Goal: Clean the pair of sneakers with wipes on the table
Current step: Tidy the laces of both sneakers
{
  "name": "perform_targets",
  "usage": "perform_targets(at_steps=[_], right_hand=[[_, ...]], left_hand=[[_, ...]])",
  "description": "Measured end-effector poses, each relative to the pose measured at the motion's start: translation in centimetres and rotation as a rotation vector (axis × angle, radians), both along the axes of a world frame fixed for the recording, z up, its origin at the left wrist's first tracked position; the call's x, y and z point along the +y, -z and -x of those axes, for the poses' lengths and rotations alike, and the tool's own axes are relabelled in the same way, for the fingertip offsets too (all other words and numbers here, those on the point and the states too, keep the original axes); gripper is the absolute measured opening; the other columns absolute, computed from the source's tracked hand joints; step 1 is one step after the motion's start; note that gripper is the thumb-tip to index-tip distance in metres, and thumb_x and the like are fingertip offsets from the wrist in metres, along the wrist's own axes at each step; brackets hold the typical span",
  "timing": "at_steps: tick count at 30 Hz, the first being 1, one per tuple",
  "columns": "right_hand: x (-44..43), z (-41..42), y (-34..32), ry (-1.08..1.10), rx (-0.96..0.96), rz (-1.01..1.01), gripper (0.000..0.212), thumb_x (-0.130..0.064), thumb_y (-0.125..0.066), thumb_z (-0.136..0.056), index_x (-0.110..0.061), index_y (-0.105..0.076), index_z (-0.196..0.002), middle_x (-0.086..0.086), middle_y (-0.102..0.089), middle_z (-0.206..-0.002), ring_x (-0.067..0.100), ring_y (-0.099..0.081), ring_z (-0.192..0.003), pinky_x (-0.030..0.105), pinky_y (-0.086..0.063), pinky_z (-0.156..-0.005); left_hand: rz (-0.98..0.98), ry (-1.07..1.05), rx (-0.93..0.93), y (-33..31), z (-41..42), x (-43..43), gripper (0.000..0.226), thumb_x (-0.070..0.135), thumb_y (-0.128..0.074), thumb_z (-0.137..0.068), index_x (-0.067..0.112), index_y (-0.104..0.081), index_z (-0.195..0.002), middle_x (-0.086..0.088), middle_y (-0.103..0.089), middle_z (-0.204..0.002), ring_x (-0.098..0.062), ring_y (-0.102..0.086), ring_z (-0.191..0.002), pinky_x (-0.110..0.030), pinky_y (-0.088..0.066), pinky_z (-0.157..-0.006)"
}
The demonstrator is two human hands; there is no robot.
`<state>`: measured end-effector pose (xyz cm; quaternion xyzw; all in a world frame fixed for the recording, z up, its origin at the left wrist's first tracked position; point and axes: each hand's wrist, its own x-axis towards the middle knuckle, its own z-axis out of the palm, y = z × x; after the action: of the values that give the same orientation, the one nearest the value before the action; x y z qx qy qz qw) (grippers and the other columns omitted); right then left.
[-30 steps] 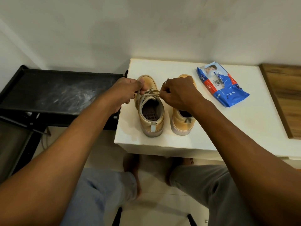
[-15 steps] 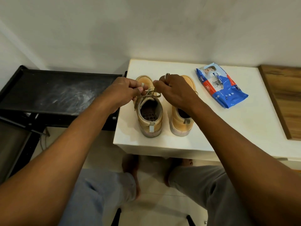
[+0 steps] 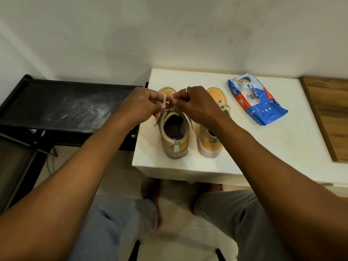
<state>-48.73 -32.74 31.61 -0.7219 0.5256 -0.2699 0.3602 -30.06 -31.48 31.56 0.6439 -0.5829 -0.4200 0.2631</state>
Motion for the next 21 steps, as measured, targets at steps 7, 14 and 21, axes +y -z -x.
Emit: perform_targets(at_steps=[7, 14, 21], right_hand=[[-0.7, -0.3, 0.8, 0.137, -0.055, -0.024, 0.018, -0.029, -0.07, -0.089, -0.013, -0.075, -0.095, -0.002, -0.072, -0.079, 0.007, -0.063, -0.068, 0.028, -0.052, -0.067], [-1.1, -0.6, 1.3, 0.207, -0.062, -0.05, 0.025, -0.039, -0.076, -0.081, -0.019, -0.066, -0.092, -0.001, -0.073, -0.077, 0.013, -0.07, -0.068, 0.037, -0.059, -0.07], [-0.6, -0.5, 0.5, 0.041, 0.031, 0.024, 0.013, -0.026, -0.067, -0.09, -0.018, -0.077, -0.094, -0.007, -0.072, -0.078, 0.003, -0.065, -0.069, 0.027, -0.054, -0.068]], left_hand=[[0.096, 0.052, -0.047, -0.4, 0.0, 0.3, 0.027, 0.023, -0.075, -0.09, 0.02, -0.075, -0.117, 0.003, -0.078, -0.091, -0.008, -0.074, -0.07, -0.033, -0.06, -0.085], [0.139, 0.055, -0.083, -0.6, 0.4, 0.2, 0.015, 0.024, -0.076, -0.089, 0.017, -0.076, -0.102, 0.001, -0.077, -0.083, -0.006, -0.072, -0.065, -0.028, -0.06, -0.076], [0.24, 0.067, -0.256, -0.9, 0.9, 0.2, 0.029, 0.026, -0.081, -0.085, 0.022, -0.056, -0.069, 0.002, -0.07, -0.071, -0.009, -0.071, -0.064, -0.018, -0.046, -0.059]])
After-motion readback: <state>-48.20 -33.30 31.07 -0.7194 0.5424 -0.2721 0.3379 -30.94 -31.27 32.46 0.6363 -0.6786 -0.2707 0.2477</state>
